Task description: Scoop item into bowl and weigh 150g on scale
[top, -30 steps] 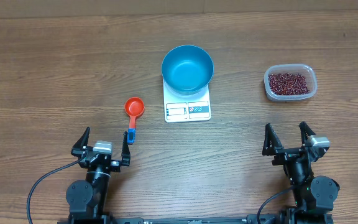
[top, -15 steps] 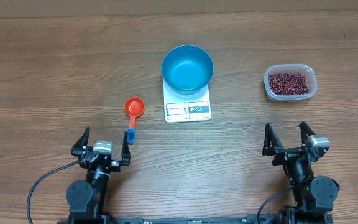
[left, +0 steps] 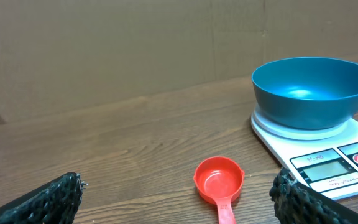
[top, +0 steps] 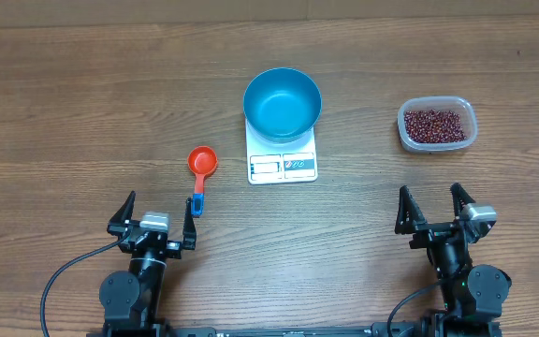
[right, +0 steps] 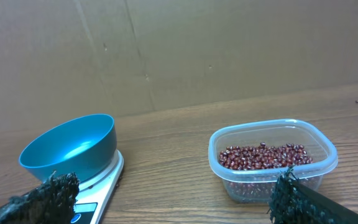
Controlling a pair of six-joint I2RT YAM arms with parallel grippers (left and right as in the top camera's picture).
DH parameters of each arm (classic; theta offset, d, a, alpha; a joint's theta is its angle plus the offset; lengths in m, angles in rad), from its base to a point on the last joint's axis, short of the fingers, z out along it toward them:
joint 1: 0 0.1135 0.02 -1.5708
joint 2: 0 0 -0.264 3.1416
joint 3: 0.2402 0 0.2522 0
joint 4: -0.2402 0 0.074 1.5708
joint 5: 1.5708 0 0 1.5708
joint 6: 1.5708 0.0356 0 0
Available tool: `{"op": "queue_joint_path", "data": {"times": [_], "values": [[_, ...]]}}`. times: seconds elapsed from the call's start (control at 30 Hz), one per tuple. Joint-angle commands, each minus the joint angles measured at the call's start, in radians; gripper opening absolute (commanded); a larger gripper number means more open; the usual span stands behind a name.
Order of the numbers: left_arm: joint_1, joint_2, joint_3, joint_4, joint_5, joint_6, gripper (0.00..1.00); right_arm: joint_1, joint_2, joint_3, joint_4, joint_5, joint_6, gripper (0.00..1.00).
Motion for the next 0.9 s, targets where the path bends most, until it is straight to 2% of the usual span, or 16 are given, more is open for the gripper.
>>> {"op": "queue_joint_path", "data": {"times": [0.0,0.87], "values": [[0.006,-0.010,-0.004,0.000,0.017,-0.013,0.99,0.006,-0.009,-0.011,0.007,0.010,-0.003,1.00],[0.006,-0.010,-0.004,0.000,0.017,0.000,1.00,0.006,-0.009,-0.011,0.007,0.010,-0.003,1.00]]}}
